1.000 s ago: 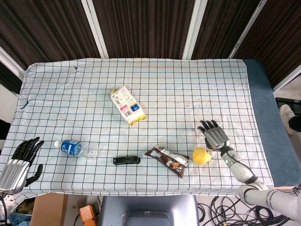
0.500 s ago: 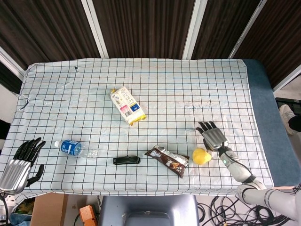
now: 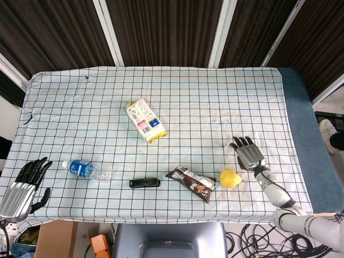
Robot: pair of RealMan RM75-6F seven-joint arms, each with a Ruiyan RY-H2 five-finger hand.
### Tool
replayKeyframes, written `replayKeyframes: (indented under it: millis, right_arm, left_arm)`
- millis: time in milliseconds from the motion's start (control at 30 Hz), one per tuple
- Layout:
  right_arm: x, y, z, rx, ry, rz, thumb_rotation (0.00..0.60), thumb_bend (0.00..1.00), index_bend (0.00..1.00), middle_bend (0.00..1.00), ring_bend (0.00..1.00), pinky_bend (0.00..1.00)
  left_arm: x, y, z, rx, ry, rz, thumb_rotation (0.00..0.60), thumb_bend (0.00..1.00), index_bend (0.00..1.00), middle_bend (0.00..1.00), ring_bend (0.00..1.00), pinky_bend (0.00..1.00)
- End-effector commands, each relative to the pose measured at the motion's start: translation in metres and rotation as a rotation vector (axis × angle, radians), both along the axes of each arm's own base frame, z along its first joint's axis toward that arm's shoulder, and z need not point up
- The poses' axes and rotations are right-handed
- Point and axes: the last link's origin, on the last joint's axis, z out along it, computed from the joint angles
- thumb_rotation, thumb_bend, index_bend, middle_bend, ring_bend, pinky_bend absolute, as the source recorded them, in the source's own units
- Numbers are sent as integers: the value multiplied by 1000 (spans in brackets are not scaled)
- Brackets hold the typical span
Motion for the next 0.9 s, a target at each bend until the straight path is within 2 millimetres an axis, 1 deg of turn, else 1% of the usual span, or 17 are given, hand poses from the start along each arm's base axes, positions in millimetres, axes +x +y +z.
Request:
replayKeyframes:
  millis: [33,100,167,233,300,400,433,467,533,567,667,733,900]
  right_arm:
    - [1,0,3,-9,-13,-1,600,695,140,0,0,0]
    - [2,0,8,-23,-32,3,600,694,137,0,0,0]
    - [4,4,19,-56,-52,30,600,694,126,0,0,0]
    - [6,16,34,-95,-67,76,600,695,101,0,0,0]
    - [9,35,48,-140,-95,131,600,694,72,0,0,0]
    - [9,82,73,-203,-137,221,600,646,23,0,0,0]
    - [7,107,84,-229,-145,243,600,617,8,0,0,0]
    - [4,125,91,-247,-142,253,600,598,1,0,0,0]
    - [-2,160,103,-273,-107,256,600,585,0,0,0,0]
    - [-6,180,108,-297,-86,247,600,583,0,0,0,0]
    - [-13,214,113,-367,-105,236,600,581,0,0,0,0]
    - [-18,221,113,-378,-112,213,600,579,0,0,0,0]
    - [-24,215,118,-397,-102,194,600,578,0,0,0,0]
  left_arm:
    - [0,0,0,2,-1,0,600,511,0,0,0,94]
    - [0,0,0,3,-1,0,600,511,0,0,0,94]
    - [0,-1,1,3,-3,-4,600,511,0,0,0,94]
    - [0,-2,2,8,-6,-5,600,512,0,0,0,94]
    - [0,-3,3,11,-8,-5,600,512,0,0,0,94]
    - [-1,-4,4,13,-10,-3,600,511,0,0,0,94]
    - [-1,-4,4,15,-9,-2,600,511,0,0,0,94]
    - [-2,-5,4,16,-7,-2,600,511,0,0,0,94]
    - [-2,-5,4,17,-6,0,600,511,0,0,0,94]
    - [-2,-5,3,16,-5,0,600,511,0,0,0,94]
    - [0,-5,1,13,-6,-7,600,511,0,0,0,94]
    - [-1,-5,0,11,-2,-6,600,511,0,0,0,94]
    - [1,-5,-1,18,3,-13,600,510,0,0,0,94]
